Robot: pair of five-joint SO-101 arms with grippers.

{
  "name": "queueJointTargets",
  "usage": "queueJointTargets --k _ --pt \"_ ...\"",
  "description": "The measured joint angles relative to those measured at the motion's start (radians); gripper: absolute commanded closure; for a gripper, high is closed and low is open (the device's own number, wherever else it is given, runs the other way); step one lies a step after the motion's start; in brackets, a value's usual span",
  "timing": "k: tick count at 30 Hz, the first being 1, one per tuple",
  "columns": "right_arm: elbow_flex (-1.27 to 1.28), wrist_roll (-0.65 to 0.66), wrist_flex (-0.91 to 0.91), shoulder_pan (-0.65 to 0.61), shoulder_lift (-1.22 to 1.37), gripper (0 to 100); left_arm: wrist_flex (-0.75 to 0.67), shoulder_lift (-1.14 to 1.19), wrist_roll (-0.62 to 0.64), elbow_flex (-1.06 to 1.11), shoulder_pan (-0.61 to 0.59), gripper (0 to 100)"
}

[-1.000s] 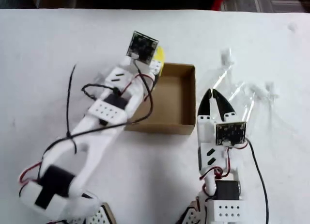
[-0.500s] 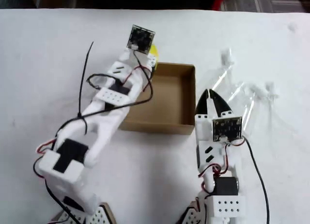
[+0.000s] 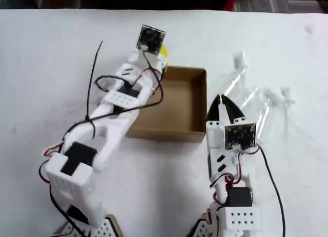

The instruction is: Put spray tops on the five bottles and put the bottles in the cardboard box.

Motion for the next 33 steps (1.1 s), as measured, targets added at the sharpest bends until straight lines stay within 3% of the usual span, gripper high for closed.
queueJointTargets --k 14,19,33 --pt "0.0 0.0 0.0 -0.021 0.0 98.4 0.0 0.0 0.003 0.0 -0.032 97" --pt "0.0 0.057 0.0 -0.057 0.0 98.4 0.0 0.0 0.005 0.0 -0.035 90" --pt "0.0 0.077 0.0 -0.061 0.0 98.4 0.0 0.0 0.002 0.0 -0.04 89"
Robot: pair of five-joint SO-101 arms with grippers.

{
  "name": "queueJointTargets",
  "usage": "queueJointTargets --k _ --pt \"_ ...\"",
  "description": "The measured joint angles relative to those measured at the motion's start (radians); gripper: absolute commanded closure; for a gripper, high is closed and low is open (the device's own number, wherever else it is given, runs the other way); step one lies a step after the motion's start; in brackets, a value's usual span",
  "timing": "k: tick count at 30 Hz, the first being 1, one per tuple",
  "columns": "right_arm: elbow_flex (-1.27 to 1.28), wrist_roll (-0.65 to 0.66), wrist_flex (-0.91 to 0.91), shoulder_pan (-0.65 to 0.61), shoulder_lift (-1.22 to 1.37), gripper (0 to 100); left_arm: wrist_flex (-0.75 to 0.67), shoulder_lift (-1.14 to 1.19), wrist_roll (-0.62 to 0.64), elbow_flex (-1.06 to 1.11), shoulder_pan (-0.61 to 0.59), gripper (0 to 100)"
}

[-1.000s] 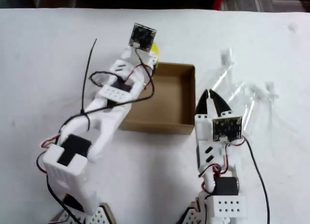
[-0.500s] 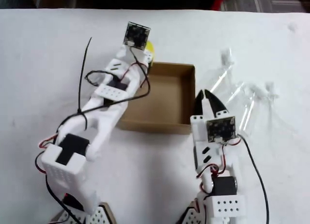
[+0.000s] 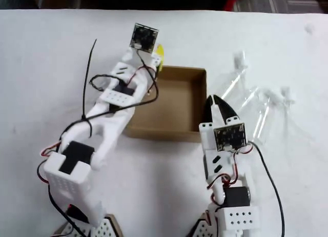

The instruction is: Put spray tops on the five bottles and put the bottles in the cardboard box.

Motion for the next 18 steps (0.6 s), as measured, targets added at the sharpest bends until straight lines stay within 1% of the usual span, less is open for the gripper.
queueJointTargets --k 4,7,11,15,18 --pt "0.0 0.002 0.0 0.0 0.0 98.4 0.0 0.0 0.0 0.0 0.0 90" --pt "0.0 0.002 0.0 0.0 0.0 98.4 0.003 -0.041 0.0 0.0 0.0 89" --pt "0.0 0.003 0.0 0.0 0.0 98.4 0.107 -0.161 0.0 0.0 -0.012 89" --pt "0.0 0.006 0.0 0.0 0.0 98.4 0.209 -0.279 0.0 -0.014 -0.06 89" --pt "0.0 0.006 0.0 0.0 0.0 98.4 0.35 -0.371 0.0 -0.063 -0.124 89"
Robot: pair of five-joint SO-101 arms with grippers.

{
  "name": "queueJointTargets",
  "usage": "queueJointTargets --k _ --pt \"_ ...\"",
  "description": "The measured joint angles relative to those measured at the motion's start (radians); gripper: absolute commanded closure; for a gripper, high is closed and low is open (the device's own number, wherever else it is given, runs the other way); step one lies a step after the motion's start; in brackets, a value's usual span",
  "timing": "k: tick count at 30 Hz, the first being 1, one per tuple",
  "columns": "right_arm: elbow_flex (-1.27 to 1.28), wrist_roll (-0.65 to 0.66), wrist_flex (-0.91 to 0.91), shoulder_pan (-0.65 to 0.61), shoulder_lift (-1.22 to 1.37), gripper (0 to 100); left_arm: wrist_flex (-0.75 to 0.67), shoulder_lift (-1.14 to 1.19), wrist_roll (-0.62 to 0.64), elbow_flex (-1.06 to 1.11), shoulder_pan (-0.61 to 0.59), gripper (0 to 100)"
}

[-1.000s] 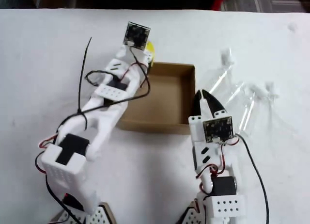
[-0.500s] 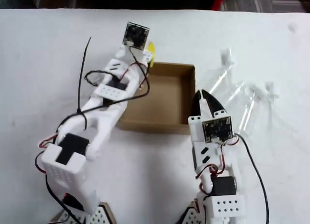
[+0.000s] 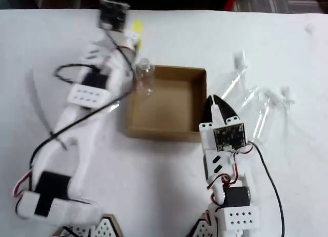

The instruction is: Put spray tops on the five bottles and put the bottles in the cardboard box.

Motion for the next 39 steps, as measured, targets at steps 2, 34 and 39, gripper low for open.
queueJointTargets --k 2,34,39 --pt "0.0 0.0 0.0 0.0 0.0 98.4 0.138 -0.054 -0.011 -0.048 -0.055 89" --pt "0.0 0.041 0.0 -0.025 0.0 98.4 0.95 0.247 -0.288 -0.193 -0.173 76" --pt "0.0 0.044 0.0 -0.025 0.0 98.4 0.933 0.319 -0.288 -0.193 -0.172 76"
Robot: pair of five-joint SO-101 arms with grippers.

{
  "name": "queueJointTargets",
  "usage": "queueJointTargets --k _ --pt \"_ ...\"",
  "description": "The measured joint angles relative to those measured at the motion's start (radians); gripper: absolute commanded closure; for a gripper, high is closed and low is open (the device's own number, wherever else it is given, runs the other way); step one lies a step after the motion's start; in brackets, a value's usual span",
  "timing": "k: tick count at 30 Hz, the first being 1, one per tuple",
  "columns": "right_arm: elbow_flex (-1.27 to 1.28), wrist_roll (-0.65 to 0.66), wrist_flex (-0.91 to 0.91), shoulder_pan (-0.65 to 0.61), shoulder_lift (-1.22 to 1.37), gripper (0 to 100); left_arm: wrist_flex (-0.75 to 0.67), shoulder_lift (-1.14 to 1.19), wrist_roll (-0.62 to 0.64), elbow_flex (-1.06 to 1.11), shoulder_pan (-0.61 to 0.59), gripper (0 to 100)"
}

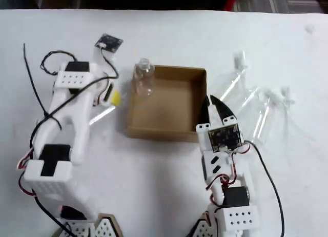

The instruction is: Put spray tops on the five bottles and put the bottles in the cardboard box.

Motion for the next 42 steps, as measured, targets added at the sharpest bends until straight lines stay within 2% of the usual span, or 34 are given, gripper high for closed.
queueJointTargets --k 12,23,35,42 --pt "0.0 0.003 0.0 0.0 0.0 98.4 -0.011 0.021 -0.026 0.0 -0.002 76" --pt "0.0 0.009 0.0 -0.002 0.0 98.4 0.094 0.021 -0.04 0.0 -0.118 76" --pt "0.0 0.009 0.0 -0.003 0.0 98.4 0.101 0.054 -0.04 0.0 -0.112 77" --pt "0.0 0.009 0.0 -0.003 0.0 98.4 0.071 0.083 -0.04 0.002 -0.104 96"
